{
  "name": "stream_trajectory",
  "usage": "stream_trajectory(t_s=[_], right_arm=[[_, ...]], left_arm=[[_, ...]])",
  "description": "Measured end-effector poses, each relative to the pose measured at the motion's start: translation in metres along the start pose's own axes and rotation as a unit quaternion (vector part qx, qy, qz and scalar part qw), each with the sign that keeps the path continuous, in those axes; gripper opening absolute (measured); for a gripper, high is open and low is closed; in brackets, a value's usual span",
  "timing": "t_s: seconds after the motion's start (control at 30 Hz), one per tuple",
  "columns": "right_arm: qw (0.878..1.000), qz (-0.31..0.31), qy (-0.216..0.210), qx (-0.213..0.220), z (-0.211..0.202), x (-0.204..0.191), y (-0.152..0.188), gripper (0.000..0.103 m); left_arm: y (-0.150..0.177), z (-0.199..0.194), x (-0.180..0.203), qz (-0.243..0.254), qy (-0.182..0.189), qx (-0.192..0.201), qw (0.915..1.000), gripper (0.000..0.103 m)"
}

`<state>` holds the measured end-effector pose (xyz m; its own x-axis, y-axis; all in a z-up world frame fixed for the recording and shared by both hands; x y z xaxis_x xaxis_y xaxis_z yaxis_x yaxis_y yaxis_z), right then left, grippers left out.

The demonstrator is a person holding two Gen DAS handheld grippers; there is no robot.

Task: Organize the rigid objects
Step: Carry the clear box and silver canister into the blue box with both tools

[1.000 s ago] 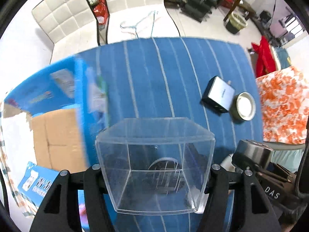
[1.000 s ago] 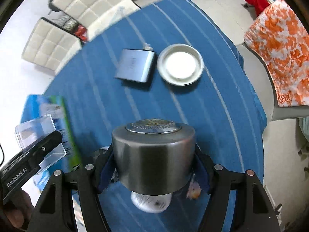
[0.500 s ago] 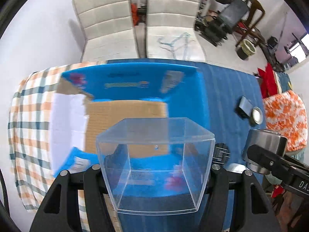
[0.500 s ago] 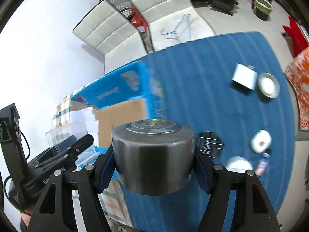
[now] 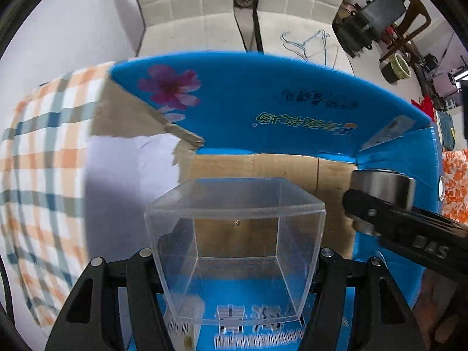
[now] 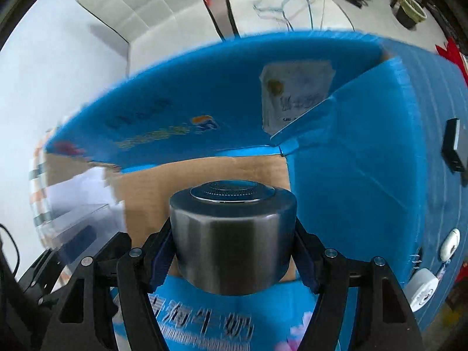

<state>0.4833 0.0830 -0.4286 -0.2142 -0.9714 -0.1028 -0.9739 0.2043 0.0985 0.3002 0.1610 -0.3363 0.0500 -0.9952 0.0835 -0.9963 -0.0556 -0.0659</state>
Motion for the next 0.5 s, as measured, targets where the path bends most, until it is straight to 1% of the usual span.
stream_trajectory(t_s=[0.07,0.17,0.3,0.43,0.5], right_arm=[[1.000,0.003,0.012,-0.011,0.017,0.002,-0.005,0.073],[0.999,0.001,0.024,-0.023,0.031,0.003,-0.009,0.073],[0.999,0.011,0.025,-0.037,0.034,0.001,-0.012,0.074],[0.998,0.018,0.028,-0.052,0.031,0.006,-0.012,0.074],[0.998,0.023,0.026,-0.050,0.028,0.006,-0.013,0.075]], left_arm=[[-0.002,0.013,0.003,0.006,0.007,-0.009,0.9999,0.061],[-0.004,0.031,0.012,0.014,0.020,-0.024,0.9994,0.061],[-0.005,0.044,0.021,0.019,0.036,-0.036,0.9985,0.061],[-0.007,0.047,0.030,0.017,0.061,-0.041,0.9972,0.061],[-0.008,0.048,0.034,0.020,0.067,-0.042,0.9967,0.061]])
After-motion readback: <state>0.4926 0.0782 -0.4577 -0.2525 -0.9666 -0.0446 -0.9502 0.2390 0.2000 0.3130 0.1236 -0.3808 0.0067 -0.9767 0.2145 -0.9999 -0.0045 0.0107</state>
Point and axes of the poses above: each gripper's, at about its wrist camera, not at the fingertips, and z roughly the way its jaws point, x to its right, y to its underside, the point moved 8 cm from there along z, roughly the way its jaws point, and after that the axes turned 3 degrees about z, right-handed, at the moved point
